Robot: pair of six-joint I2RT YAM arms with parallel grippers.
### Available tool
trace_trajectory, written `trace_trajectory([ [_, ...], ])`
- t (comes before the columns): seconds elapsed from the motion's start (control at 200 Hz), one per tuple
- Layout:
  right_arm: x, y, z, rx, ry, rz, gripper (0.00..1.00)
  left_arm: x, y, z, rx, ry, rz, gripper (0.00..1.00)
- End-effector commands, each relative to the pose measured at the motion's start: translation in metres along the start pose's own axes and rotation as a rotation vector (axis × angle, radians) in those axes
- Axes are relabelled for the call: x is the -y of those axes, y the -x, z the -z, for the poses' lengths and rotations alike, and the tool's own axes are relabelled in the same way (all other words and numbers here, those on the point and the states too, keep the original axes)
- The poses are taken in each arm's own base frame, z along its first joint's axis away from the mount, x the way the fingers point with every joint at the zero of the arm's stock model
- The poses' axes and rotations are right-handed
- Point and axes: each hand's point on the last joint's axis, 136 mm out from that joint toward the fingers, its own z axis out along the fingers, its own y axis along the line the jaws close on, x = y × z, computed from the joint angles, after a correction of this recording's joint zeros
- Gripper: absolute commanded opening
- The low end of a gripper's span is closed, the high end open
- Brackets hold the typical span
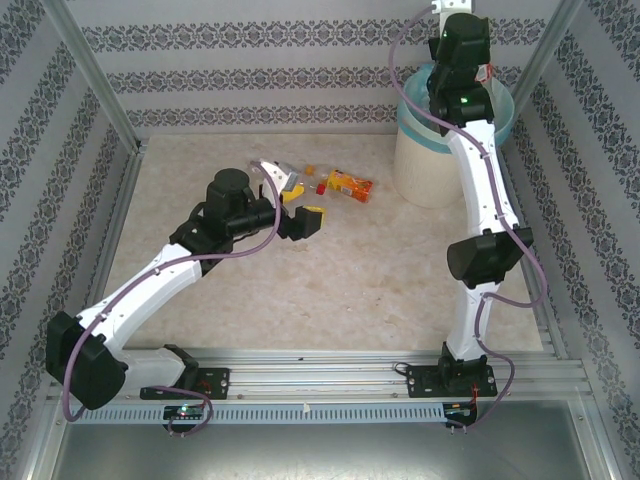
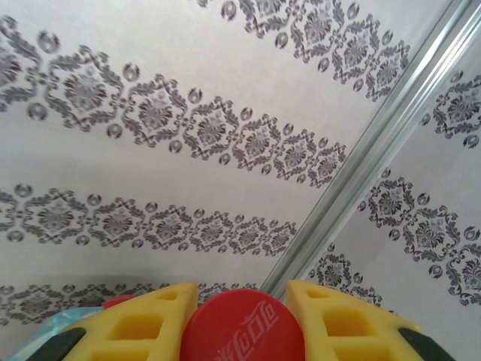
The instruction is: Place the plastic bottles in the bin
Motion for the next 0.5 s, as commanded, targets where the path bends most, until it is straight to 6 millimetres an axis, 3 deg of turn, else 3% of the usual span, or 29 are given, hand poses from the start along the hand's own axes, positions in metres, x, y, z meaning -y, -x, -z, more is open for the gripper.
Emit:
trace_trajectory([
  [0.0, 0.026, 0.025, 0.027, 0.026, 0.013, -0.066, 0.00, 0.013, 0.027, -0.002, 0.072, -0.044, -0.057, 0.89],
  [0.155, 0.013, 0.018, 0.041, -0.020, 0.081, -0.059, 0.00, 0.011, 0.024, -0.007, 0.063, -0.043, -0.066, 0.89],
  [0.32, -0.005, 0.027, 0.055, -0.004, 0.173, -0.087, 0.00, 0.009, 0.021, -0.010, 0.055, -0.044, -0.071, 0.89],
  [0.495, -0.032, 0.031, 0.054, 0.014, 0.287, -0.161, 0.00, 0.007, 0.019, -0.011, 0.063, -0.041, -0.062, 0.89],
])
